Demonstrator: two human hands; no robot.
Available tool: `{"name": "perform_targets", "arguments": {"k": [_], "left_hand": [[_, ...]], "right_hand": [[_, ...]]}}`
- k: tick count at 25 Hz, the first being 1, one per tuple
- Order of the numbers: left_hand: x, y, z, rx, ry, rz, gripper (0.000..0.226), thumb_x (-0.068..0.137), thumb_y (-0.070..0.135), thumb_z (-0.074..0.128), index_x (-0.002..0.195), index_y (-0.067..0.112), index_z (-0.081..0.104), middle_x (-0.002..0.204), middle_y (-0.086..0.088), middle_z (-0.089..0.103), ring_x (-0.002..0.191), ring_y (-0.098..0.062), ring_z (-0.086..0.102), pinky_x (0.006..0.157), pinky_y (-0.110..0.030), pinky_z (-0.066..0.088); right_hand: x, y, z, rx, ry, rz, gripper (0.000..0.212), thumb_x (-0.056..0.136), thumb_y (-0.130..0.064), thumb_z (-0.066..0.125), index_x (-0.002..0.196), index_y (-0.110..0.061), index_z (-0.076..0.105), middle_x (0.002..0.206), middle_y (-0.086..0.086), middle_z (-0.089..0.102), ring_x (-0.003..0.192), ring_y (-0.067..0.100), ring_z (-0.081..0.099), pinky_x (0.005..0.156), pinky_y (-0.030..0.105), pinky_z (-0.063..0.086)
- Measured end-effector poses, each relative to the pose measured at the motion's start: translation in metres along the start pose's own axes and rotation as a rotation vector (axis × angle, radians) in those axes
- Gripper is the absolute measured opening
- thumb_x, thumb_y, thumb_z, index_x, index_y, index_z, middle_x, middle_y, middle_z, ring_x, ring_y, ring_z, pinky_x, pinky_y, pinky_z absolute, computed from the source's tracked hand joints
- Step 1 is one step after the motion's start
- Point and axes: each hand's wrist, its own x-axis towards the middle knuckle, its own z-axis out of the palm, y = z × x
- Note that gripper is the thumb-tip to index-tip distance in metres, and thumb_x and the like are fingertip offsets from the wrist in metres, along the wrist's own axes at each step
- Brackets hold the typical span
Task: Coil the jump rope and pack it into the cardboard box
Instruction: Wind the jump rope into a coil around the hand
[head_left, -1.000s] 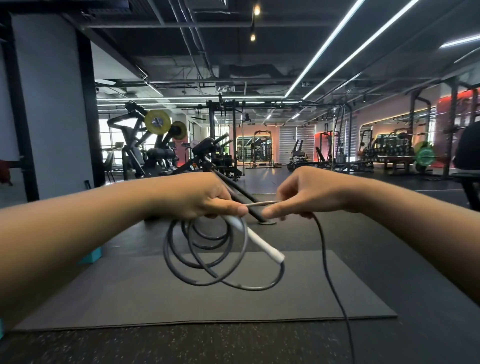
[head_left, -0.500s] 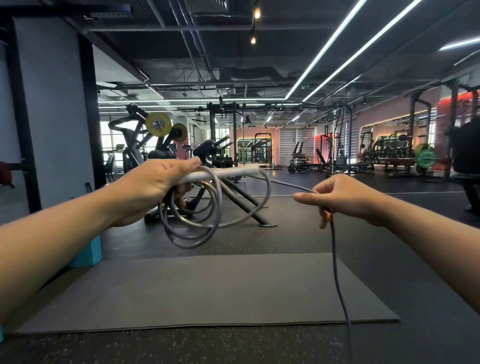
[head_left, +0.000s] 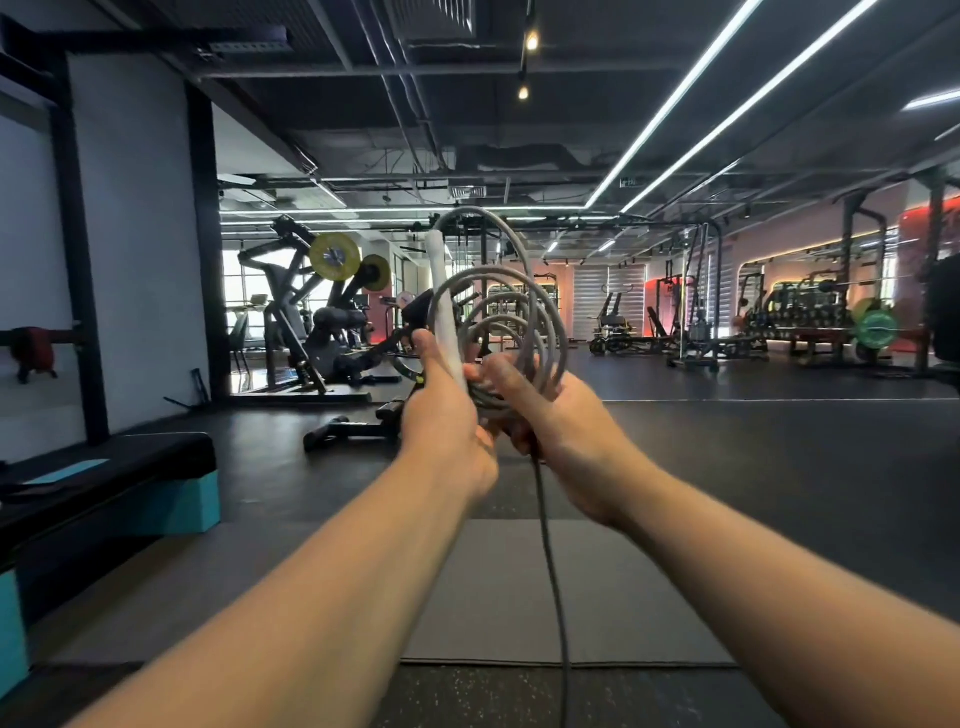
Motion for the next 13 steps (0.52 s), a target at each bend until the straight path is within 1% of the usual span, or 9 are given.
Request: {"name": "perform_targets", "arguments": {"k": [1,2,3,4,6,8,10,12,13], "left_hand": [[-0.005,-0.007,0.002,-0.005,-0.001,-0.006,0.082,0.084,0.076,0.047,0.11,0.002,0.072,0.104,-0.016,0.078,0.091,-0.029,0.077,0.086,-0.048,0.062],[-0.01,-0.014,0.002,-0.016,0.004,-0.008,0.08,0.085,0.074,0.05,0.111,0.002,0.073,0.099,-0.015,0.079,0.084,-0.027,0.078,0.082,-0.045,0.063],[-0.013,-0.019,0.001,-0.028,0.009,-0.01,0.075,0.087,0.07,0.052,0.108,0.002,0.074,0.093,-0.013,0.08,0.076,-0.024,0.078,0.079,-0.042,0.063],[-0.016,-0.023,-0.001,-0.034,0.011,-0.012,0.07,0.089,0.068,0.052,0.101,0.003,0.075,0.085,-0.011,0.08,0.07,-0.022,0.077,0.076,-0.039,0.064],[-0.022,-0.024,-0.002,-0.028,0.022,-0.048,0.063,0.091,0.067,0.05,0.093,0.008,0.074,0.078,-0.008,0.079,0.068,-0.022,0.076,0.073,-0.04,0.063],[-0.026,-0.025,-0.003,-0.02,0.074,-0.045,0.058,0.092,0.065,0.05,0.095,0.011,0.072,0.081,-0.007,0.078,0.074,-0.024,0.076,0.081,-0.044,0.062],[-0.026,-0.026,-0.004,0.017,0.136,-0.006,0.061,0.091,0.068,0.05,0.096,0.011,0.071,0.086,-0.008,0.077,0.08,-0.026,0.074,0.086,-0.044,0.061],[-0.023,-0.031,-0.005,0.042,0.163,-0.001,0.071,0.09,0.073,0.045,0.108,0.009,0.072,0.1,-0.011,0.079,0.089,-0.029,0.075,0.09,-0.044,0.059],[-0.023,-0.032,-0.005,0.034,0.158,-0.021,0.072,0.092,0.071,0.042,0.115,0.01,0.072,0.109,-0.012,0.077,0.096,-0.029,0.074,0.095,-0.044,0.057]], "right_hand": [[-0.001,0.007,0.011,0.044,0.093,-0.031,0.034,0.093,-0.039,0.07,0.108,-0.008,0.074,0.087,0.001,0.08,0.076,0.019,0.071,0.072,0.034,0.056],[-0.002,0.014,0.021,0.092,0.189,-0.041,0.026,0.095,-0.031,0.069,0.103,-0.007,0.076,0.092,0.008,0.081,0.086,0.024,0.076,0.08,0.038,0.06],[-0.004,0.019,0.027,0.123,0.272,-0.043,0.021,0.097,-0.026,0.067,0.098,-0.007,0.077,0.093,0.011,0.081,0.09,0.027,0.078,0.084,0.04,0.061],[-0.006,0.023,0.031,0.122,0.341,-0.04,0.021,0.099,-0.025,0.065,0.095,-0.007,0.077,0.091,0.012,0.081,0.089,0.028,0.078,0.085,0.042,0.062],[-0.009,0.031,0.035,0.115,0.409,-0.02,0.021,0.099,-0.026,0.065,0.098,-0.01,0.078,0.091,0.01,0.082,0.09,0.026,0.078,0.088,0.047,0.061],[-0.014,0.033,0.04,0.149,0.403,0.009,0.02,0.098,-0.03,0.065,0.101,-0.015,0.078,0.094,0.005,0.082,0.092,0.02,0.078,0.091,0.046,0.06],[-0.017,0.029,0.041,0.123,0.369,0.004,0.024,0.098,-0.035,0.064,0.101,-0.016,0.078,0.093,0.004,0.082,0.091,0.019,0.078,0.088,0.043,0.061],[-0.02,0.023,0.038,0.06,0.298,-0.004,0.027,0.096,-0.038,0.066,0.096,-0.014,0.079,0.088,0.011,0.081,0.085,0.023,0.078,0.08,0.04,0.06],[-0.021,0.019,0.036,0.053,0.266,-0.002,0.026,0.094,-0.035,0.069,0.091,-0.011,0.078,0.087,0.017,0.08,0.08,0.024,0.077,0.076,0.039,0.059]]}}
